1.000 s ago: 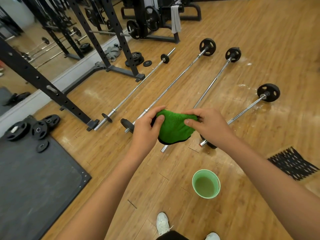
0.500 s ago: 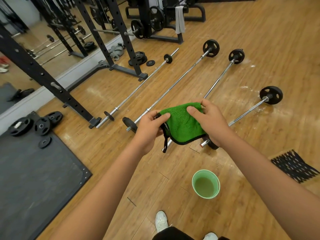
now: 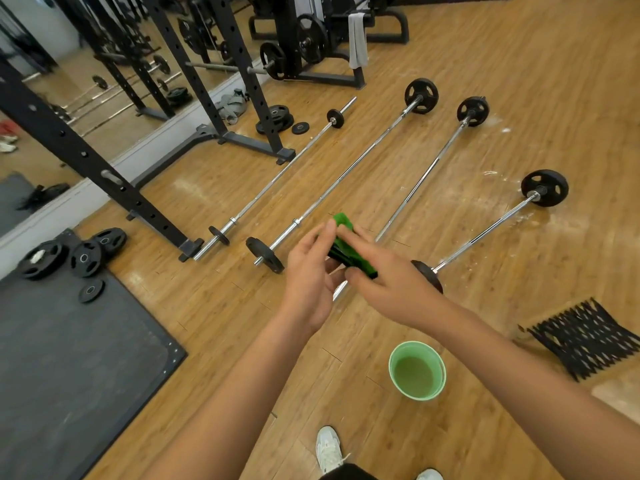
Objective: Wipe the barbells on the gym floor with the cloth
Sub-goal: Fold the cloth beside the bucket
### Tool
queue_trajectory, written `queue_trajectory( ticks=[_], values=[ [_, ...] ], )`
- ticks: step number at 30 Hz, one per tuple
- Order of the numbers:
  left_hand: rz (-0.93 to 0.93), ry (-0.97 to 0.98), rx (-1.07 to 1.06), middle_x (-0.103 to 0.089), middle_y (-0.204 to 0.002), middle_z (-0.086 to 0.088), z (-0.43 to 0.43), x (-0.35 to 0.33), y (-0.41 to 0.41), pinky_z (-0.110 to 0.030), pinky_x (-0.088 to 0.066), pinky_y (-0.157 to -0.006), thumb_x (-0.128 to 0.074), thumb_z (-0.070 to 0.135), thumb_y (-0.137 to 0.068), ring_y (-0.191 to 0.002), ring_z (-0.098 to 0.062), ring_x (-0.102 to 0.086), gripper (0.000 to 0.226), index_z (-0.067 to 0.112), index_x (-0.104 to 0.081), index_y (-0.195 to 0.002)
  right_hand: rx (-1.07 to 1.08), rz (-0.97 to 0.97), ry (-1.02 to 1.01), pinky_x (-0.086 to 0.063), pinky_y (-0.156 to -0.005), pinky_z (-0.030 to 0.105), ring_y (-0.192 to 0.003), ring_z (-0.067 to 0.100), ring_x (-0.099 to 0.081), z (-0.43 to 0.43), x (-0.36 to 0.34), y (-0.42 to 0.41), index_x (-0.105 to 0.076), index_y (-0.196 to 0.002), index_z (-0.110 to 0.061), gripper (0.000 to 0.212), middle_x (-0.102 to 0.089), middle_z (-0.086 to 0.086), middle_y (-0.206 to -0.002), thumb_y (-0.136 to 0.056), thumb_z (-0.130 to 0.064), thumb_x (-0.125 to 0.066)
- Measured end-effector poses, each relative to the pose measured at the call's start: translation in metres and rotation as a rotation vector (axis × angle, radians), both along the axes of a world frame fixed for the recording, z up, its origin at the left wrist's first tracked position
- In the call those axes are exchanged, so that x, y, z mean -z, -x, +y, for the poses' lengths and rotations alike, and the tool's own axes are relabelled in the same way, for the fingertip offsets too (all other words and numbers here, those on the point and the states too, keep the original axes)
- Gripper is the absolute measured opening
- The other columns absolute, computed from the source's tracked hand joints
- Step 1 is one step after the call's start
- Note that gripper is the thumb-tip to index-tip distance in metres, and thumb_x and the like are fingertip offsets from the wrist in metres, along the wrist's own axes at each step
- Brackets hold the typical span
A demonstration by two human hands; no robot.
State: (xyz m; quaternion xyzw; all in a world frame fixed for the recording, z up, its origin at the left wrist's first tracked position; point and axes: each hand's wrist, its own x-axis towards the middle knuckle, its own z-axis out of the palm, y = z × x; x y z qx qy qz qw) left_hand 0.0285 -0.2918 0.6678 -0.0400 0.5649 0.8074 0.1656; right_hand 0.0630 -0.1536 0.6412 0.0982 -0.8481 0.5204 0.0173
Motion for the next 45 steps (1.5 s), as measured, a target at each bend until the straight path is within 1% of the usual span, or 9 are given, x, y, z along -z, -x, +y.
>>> queue_trajectory(
  ticks=[4,7,15,22,26,32,37,41,45],
  values=[
    [-0.059,-0.023,-0.095,-0.071,-0.115,-0.022,-0.005,0.002,0.005,-0.04,-0.061,-0.071,-0.062,0.005,-0.097,-0.09,-0.03,-0.073,0.033,0.007,-0.059,-0.13,0.04,-0.022,0.434,-0.045,-0.11,0.031,-0.128,0.008,-0.056,0.009,-0.01,0.001,-0.062,-0.136,-0.021,0.049,-0.065,-0.003,-0.135,-0.1,0.007,-0.042],
    [-0.071,-0.08,-0.108,-0.068,-0.123,-0.024,-0.009,0.0,0.009,-0.039,-0.061,-0.072,-0.059,0.005,-0.099,-0.097,-0.032,-0.072,0.039,0.005,-0.054,-0.137,0.148,-0.02,0.455,-0.051,-0.093,0.02,-0.112,0.004,-0.064,0.018,-0.016,0.004,-0.064,-0.124,-0.033,0.04,-0.07,-0.004,-0.119,-0.102,-0.003,-0.05],
    [0.268,0.146,-0.073,-0.073,-0.112,-0.007,-0.008,0.0,0.01,-0.029,-0.057,-0.081,-0.06,0.002,-0.098,-0.098,-0.019,-0.069,0.042,0.016,-0.058,-0.136,0.073,-0.294,0.71,-0.058,-0.09,0.045,-0.102,0.026,-0.071,0.014,-0.013,0.005,-0.058,-0.124,-0.026,0.032,-0.075,0.006,-0.109,-0.098,-0.009,-0.062],
    [0.337,0.407,-0.015,-0.074,-0.103,-0.011,-0.012,0.004,0.001,-0.029,-0.058,-0.074,-0.075,0.005,-0.088,-0.087,-0.019,-0.073,0.03,0.012,-0.068,-0.116,0.29,-0.075,0.494,-0.061,-0.07,0.038,-0.074,0.014,-0.067,0.017,-0.016,0.007,-0.064,-0.107,-0.031,0.04,-0.069,-0.009,-0.082,-0.083,0.001,-0.07],
    [0.388,0.518,-0.084,-0.073,-0.096,-0.001,-0.009,0.011,0.004,-0.042,-0.061,-0.078,-0.071,0.004,-0.087,-0.088,-0.025,-0.072,0.034,0.026,-0.067,-0.113,0.275,0.205,0.107,-0.05,-0.078,0.02,-0.093,0.007,-0.062,0.013,-0.013,0.002,-0.067,-0.105,-0.033,0.039,-0.066,-0.015,-0.098,-0.081,-0.002,-0.067],
    [0.213,0.229,-0.111,-0.07,-0.103,-0.009,-0.006,0.013,0.006,-0.035,-0.058,-0.077,-0.055,-0.003,-0.1,-0.09,-0.022,-0.069,0.033,0.018,-0.061,-0.125,0.115,-0.106,0.511,-0.062,-0.076,0.04,-0.09,0.029,-0.069,0.016,-0.006,0.007,-0.069,-0.108,-0.033,0.042,-0.07,0.005,-0.098,-0.086,0.003,-0.066],
    [0.366,0.365,0.107,-0.075,-0.099,0.003,-0.008,0.019,-0.002,-0.039,-0.06,-0.086,-0.048,-0.004,-0.102,-0.093,-0.024,-0.074,0.034,0.02,-0.062,-0.123,0.313,-0.102,0.762,-0.061,-0.069,0.033,-0.085,0.018,-0.068,0.021,0.004,0.006,-0.07,-0.105,-0.02,0.028,-0.069,0.001,-0.091,-0.094,0.004,-0.062],
    [0.397,0.454,0.142,-0.069,-0.115,-0.018,-0.004,0.035,-0.004,-0.053,-0.058,-0.09,-0.061,0.0,-0.092,-0.094,-0.033,-0.073,0.037,0.026,-0.067,-0.118,0.487,-0.05,0.85,-0.057,-0.072,0.028,-0.086,0.011,-0.067,0.015,0.025,0.006,-0.069,-0.106,-0.026,0.027,-0.069,-0.003,-0.095,-0.095,-0.001,-0.064],
    [0.26,0.311,0.144,-0.074,-0.107,-0.004,-0.004,0.06,-0.002,-0.041,-0.058,-0.09,-0.051,-0.01,-0.098,-0.095,-0.026,-0.072,0.038,0.017,-0.064,-0.121,0.416,-0.16,0.856,-0.055,-0.082,0.029,-0.095,0.013,-0.066,0.017,0.053,0.013,-0.071,-0.109,-0.03,0.029,-0.07,-0.002,-0.101,-0.095,-0.006,-0.065]
  ],
)
